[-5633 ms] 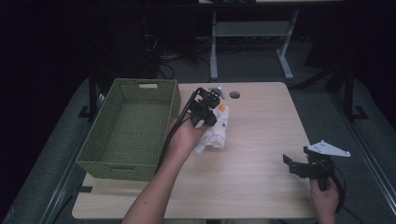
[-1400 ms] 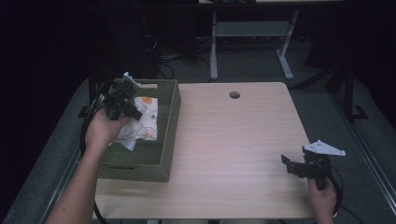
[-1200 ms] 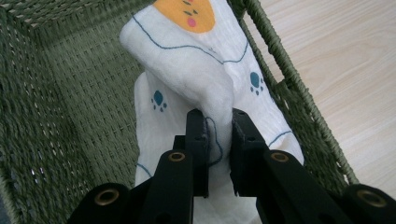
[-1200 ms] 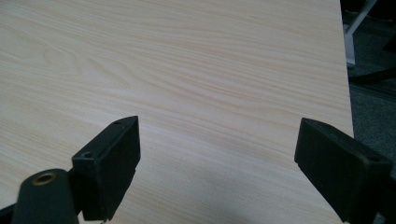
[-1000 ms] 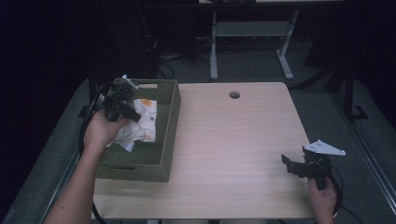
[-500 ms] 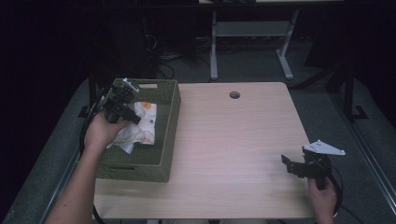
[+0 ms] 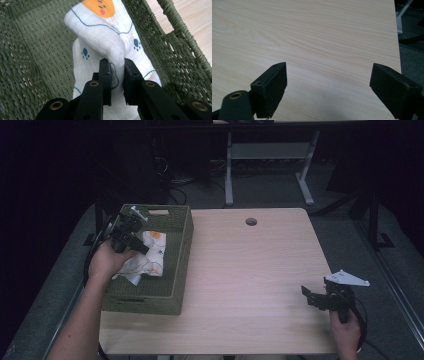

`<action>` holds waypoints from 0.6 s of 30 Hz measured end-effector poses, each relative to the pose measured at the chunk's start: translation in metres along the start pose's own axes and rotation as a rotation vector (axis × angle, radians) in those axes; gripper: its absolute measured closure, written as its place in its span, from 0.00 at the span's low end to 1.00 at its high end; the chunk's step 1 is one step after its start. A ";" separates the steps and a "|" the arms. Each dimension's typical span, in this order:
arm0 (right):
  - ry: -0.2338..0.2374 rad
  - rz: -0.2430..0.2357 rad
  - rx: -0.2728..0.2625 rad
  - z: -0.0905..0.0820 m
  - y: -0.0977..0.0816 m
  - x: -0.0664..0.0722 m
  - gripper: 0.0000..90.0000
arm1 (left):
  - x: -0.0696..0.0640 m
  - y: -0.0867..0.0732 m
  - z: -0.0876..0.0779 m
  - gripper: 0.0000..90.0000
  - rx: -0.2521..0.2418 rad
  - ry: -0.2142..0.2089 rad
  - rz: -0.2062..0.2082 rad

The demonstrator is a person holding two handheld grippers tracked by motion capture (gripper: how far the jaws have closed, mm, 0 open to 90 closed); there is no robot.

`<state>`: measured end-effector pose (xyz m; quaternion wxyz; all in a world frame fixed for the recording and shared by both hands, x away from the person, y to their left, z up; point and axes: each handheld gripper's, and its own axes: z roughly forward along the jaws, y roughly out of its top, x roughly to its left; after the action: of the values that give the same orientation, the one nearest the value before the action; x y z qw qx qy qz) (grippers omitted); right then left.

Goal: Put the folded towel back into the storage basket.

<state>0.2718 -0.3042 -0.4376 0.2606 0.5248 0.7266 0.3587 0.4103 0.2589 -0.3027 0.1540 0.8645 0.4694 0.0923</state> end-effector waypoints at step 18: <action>-0.008 0.012 0.002 -0.001 -0.001 -0.004 0.15 | 0.015 0.003 0.015 0.71 0.002 0.038 -0.007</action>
<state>0.2712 -0.3087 -0.4380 0.2608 0.5308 0.7229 0.3573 0.4253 0.2672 -0.3160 0.1446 0.8610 0.4754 0.1079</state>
